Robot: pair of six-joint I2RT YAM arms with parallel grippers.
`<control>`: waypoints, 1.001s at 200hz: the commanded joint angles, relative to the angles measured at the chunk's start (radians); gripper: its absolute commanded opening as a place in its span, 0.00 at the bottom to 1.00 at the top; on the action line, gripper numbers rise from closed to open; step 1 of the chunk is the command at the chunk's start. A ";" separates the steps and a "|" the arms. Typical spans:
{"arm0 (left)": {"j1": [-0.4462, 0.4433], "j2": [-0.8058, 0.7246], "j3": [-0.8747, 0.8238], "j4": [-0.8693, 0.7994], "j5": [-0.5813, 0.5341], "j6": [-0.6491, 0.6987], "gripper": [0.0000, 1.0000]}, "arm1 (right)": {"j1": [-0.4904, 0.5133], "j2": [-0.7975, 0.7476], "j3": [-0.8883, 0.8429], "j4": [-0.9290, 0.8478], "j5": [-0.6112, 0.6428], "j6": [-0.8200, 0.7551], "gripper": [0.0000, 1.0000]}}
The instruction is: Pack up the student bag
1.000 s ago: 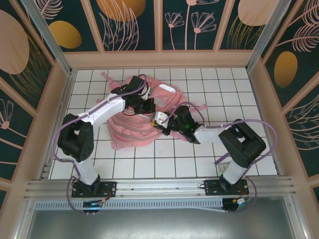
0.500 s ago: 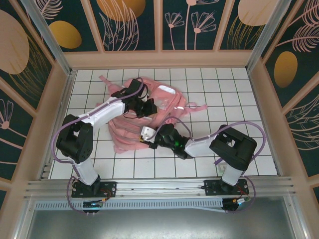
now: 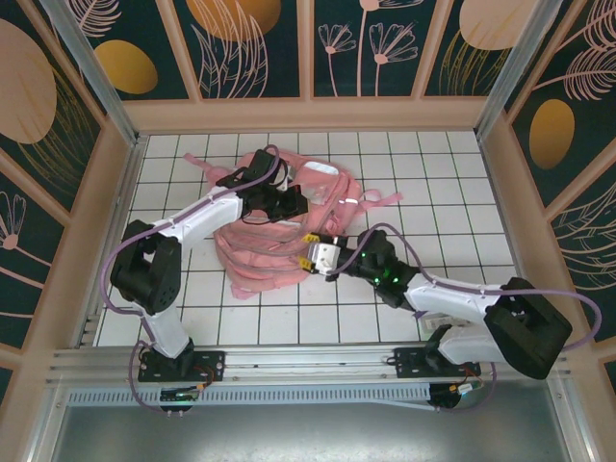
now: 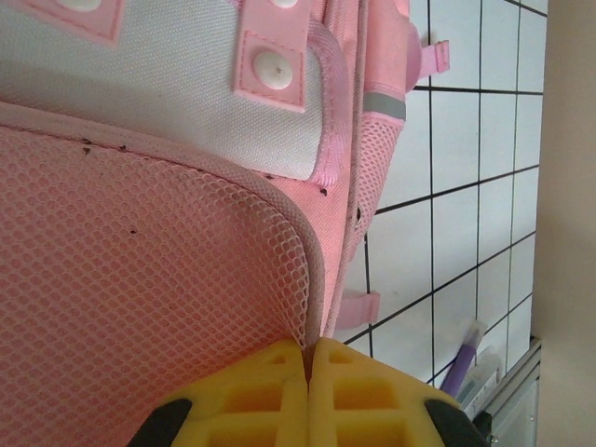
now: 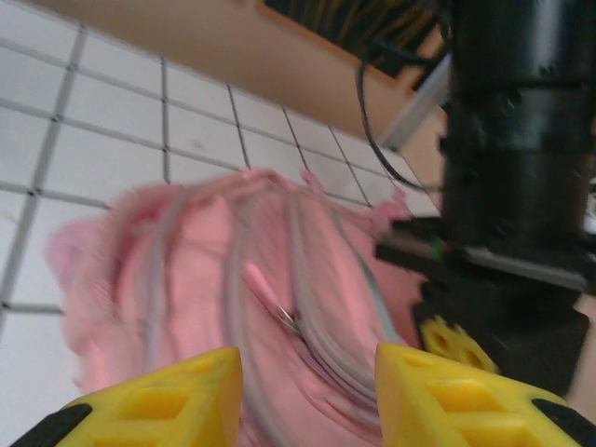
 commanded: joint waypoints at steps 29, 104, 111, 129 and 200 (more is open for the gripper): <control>0.002 0.020 0.066 -0.005 0.066 0.040 0.00 | -0.050 0.113 0.133 -0.128 -0.018 -0.303 0.43; 0.002 0.032 0.088 -0.020 0.075 0.044 0.00 | -0.075 0.351 0.323 -0.267 -0.045 -0.454 0.41; 0.003 0.032 0.100 -0.035 0.068 0.059 0.00 | -0.087 0.356 0.332 -0.286 -0.070 -0.453 0.41; 0.007 0.026 0.131 -0.087 0.031 0.108 0.00 | -0.119 0.382 0.379 -0.348 -0.114 -0.393 0.36; 0.042 -0.291 -0.039 -0.082 -0.109 0.379 0.47 | -0.173 0.394 0.407 -0.295 -0.288 -0.181 0.01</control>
